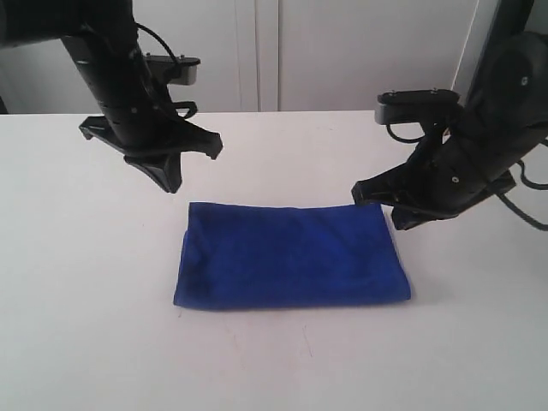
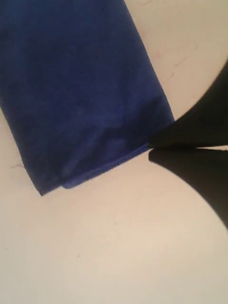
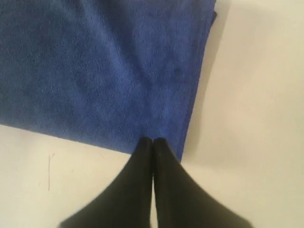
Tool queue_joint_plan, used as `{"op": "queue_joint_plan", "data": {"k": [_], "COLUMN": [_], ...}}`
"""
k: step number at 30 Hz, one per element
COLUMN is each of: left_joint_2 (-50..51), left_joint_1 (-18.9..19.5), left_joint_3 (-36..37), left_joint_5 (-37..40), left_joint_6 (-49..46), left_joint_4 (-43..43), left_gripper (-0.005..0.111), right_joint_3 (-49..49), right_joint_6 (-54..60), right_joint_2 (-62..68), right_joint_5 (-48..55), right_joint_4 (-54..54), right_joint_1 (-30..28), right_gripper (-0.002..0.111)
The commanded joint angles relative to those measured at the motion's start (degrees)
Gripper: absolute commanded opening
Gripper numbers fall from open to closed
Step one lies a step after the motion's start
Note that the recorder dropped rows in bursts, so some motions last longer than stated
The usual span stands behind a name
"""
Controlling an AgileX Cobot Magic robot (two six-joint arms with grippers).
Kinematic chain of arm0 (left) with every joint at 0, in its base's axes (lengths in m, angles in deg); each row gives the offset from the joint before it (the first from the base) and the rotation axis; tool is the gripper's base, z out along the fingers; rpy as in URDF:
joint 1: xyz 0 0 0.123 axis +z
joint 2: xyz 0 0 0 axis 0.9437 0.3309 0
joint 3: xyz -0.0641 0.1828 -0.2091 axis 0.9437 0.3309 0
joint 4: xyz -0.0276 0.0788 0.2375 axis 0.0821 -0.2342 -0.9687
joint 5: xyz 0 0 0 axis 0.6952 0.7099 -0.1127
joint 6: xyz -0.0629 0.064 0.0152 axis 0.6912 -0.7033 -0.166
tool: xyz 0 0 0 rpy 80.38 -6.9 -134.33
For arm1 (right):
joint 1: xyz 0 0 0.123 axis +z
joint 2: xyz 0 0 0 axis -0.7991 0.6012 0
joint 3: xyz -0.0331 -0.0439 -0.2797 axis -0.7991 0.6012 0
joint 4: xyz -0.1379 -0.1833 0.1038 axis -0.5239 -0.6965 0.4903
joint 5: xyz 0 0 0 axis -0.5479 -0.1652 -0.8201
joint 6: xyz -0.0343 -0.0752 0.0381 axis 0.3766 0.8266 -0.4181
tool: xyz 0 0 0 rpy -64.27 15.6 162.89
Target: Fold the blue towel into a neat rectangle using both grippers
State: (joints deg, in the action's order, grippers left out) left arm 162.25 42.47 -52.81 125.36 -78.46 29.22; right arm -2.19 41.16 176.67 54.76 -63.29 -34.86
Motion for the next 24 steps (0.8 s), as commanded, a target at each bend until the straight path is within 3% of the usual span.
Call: {"op": "queue_joint_plan", "data": {"k": [1,10,20,24], "left_joint_2": [-1.78,-5.27,-19.27,-24.32], "left_joint_1": [2.84,11.03,20.53,21.26], "left_joint_3": [0.54,1.65,16.89,22.11], "left_joint_5": [3.11,4.33,-0.77,-2.93], "left_joint_6": [0.88,-0.86,-2.14,-2.29], "left_joint_4": [-0.62,-0.45,-0.72,-0.98], "left_gripper": [0.000,0.000,0.000,0.000], "right_joint_3": [1.55,1.97,1.97,4.50], "right_joint_6": [0.42,4.64,5.28,5.17], "right_joint_2": [-1.96,-2.56,-7.17,-13.27], "right_joint_5": [0.96,2.99,6.29,6.58], "right_joint_4": [0.12,3.06,2.32,1.98], "right_joint_1": [-3.40,-10.90,-10.90,-10.90], "right_gripper": [0.000,0.000,0.000,0.000]}}
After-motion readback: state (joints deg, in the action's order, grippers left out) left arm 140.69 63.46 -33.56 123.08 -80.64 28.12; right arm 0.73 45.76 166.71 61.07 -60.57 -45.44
